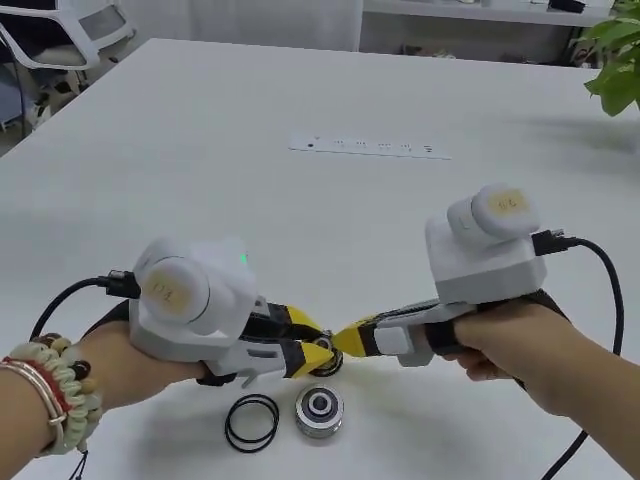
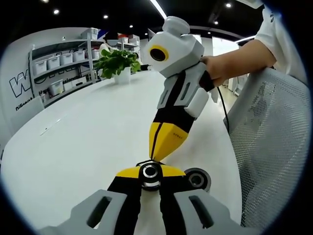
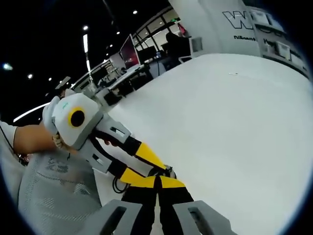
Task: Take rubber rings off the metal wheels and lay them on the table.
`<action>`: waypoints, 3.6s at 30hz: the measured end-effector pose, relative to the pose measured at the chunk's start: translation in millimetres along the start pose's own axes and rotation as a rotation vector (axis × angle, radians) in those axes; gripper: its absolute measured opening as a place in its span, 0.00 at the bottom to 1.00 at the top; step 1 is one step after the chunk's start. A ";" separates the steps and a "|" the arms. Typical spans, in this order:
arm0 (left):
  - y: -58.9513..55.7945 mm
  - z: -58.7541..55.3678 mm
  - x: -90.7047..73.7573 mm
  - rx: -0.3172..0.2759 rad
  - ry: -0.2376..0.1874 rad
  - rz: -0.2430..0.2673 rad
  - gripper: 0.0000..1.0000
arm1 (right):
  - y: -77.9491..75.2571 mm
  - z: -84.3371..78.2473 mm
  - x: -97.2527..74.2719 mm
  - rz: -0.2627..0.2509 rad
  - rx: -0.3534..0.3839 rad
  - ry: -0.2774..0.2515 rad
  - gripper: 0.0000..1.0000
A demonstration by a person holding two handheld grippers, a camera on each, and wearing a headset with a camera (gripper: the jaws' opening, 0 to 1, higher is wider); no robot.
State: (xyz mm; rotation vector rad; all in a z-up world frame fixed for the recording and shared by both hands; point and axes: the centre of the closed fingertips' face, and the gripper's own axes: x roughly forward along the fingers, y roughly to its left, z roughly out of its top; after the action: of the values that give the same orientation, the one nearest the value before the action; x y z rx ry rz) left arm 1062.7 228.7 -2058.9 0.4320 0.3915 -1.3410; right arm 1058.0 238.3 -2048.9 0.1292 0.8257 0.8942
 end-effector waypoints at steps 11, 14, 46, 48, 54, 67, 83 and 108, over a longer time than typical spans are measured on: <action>0.2 0.5 0.5 -0.025 0.002 0.006 0.08 | -12.1 -5.9 -0.7 -0.061 -0.022 0.022 0.00; -0.1 1.3 1.2 -0.015 0.011 0.008 0.08 | -15.6 -8.7 0.2 -0.075 -0.030 0.036 0.00; -19.8 72.8 -61.9 0.062 -0.055 -0.063 0.69 | -11.8 -2.9 -4.4 -0.060 -0.052 0.018 0.00; -20.7 72.0 -70.3 0.072 -0.049 -0.056 0.72 | -10.9 -2.1 -4.9 -0.059 -0.055 0.017 0.00; -16.6 62.4 -96.0 0.069 -0.031 -0.016 0.75 | -8.6 -0.7 -4.8 -0.055 -0.063 0.015 0.00; -24.2 30.8 -143.0 -0.025 -0.030 0.097 0.92 | -3.4 -0.8 -3.7 -0.040 -0.067 0.019 0.00; -42.5 4.1 -163.7 -0.131 -0.030 0.168 0.91 | 21.0 6.3 0.5 0.017 -0.103 0.010 0.00; -44.1 -15.7 -161.0 -0.201 -0.005 0.196 0.90 | 70.9 -7.6 23.5 0.139 -0.192 0.080 0.00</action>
State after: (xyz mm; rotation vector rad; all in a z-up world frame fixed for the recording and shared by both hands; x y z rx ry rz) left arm 989.0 364.6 -1994.0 0.2908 0.4629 -1.1008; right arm 1015.6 299.2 -2037.8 -0.0175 0.8076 1.1107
